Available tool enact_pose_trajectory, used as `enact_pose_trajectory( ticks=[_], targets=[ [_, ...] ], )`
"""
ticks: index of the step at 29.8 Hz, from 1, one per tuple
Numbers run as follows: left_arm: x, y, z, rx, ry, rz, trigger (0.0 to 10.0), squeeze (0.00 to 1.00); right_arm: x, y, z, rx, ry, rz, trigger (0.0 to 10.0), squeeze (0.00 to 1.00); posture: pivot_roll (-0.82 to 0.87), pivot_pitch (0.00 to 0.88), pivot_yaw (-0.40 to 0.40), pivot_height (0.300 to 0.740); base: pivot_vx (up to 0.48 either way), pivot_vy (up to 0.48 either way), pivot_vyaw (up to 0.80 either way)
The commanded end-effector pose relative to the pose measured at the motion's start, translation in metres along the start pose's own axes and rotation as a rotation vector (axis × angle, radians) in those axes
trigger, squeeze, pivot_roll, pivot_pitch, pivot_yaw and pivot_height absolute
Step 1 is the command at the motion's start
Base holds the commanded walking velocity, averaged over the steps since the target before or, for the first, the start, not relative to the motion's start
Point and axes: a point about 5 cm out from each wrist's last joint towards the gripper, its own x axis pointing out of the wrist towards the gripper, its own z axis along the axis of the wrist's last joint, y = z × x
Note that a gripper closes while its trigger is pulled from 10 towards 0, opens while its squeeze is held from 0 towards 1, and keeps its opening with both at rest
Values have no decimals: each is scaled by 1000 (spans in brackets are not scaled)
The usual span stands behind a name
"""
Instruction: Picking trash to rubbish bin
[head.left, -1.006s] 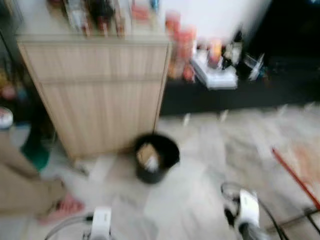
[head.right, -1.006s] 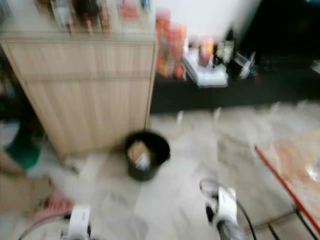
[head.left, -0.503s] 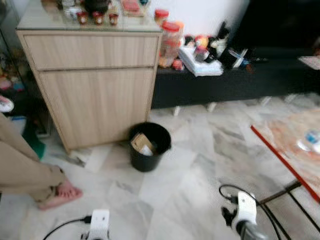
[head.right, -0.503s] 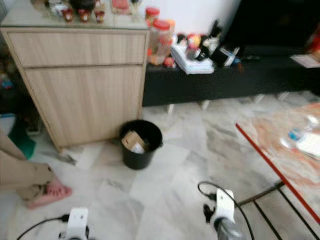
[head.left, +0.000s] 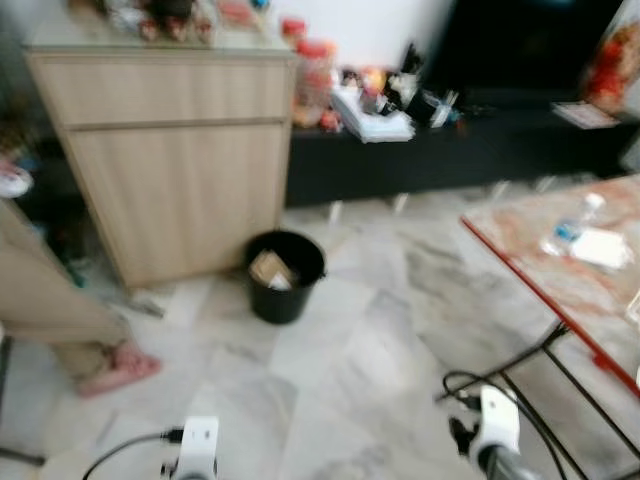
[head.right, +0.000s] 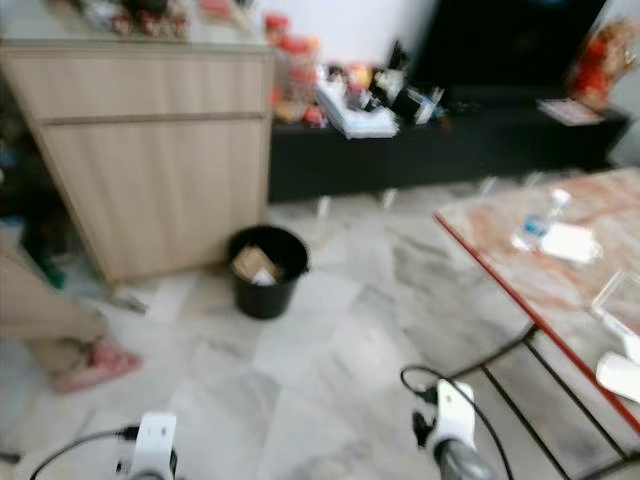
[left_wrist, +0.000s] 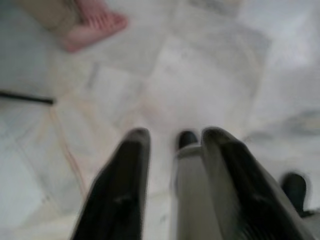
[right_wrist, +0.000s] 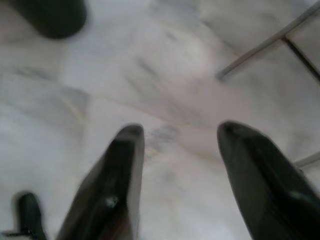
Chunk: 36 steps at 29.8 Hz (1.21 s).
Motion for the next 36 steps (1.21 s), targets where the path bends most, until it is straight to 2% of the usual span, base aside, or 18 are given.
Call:
enact_pose_trajectory(
  ticks=[1,8,17,23,31,32,33,36],
  targets=[
    [1,-6,7,16,-25,-15,10000,0,0,-3,5,24,-33,-10,10000,0,67,55,-133,728,0,0,0],
    [3,-6,15,57,-47,-23,10000,0,-1,-5,4,50,-39,-31,10000,0,62,37,-92,728,0,0,0],
    [-2,-1,-10,110,29,-37,10000,0,-4,-3,-17,73,10,-42,10000,0,45,40,-50,728,0,0,0],
    [-4,13,-23,156,59,-27,10000,0,-7,4,-35,114,46,-49,10000,0,66,81,21,728,0,0,0],
    [-4,31,-27,180,63,-1,10000,0,-10,16,-51,147,85,-43,10000,0,90,98,54,728,0,0,0],
    [-3,38,-26,191,49,7,10000,0,-10,22,-55,164,89,-37,10000,0,99,118,91,728,0,0,0],
    [-3,38,-26,191,49,7,10000,0,-10,22,-55,164,89,-37,10000,0,99,118,91,728,0,0,0],
    [0,50,-21,231,27,12,10000,0,-12,36,-63,186,106,-14,10000,0,87,132,104,728,0,0,0]
  ],
)
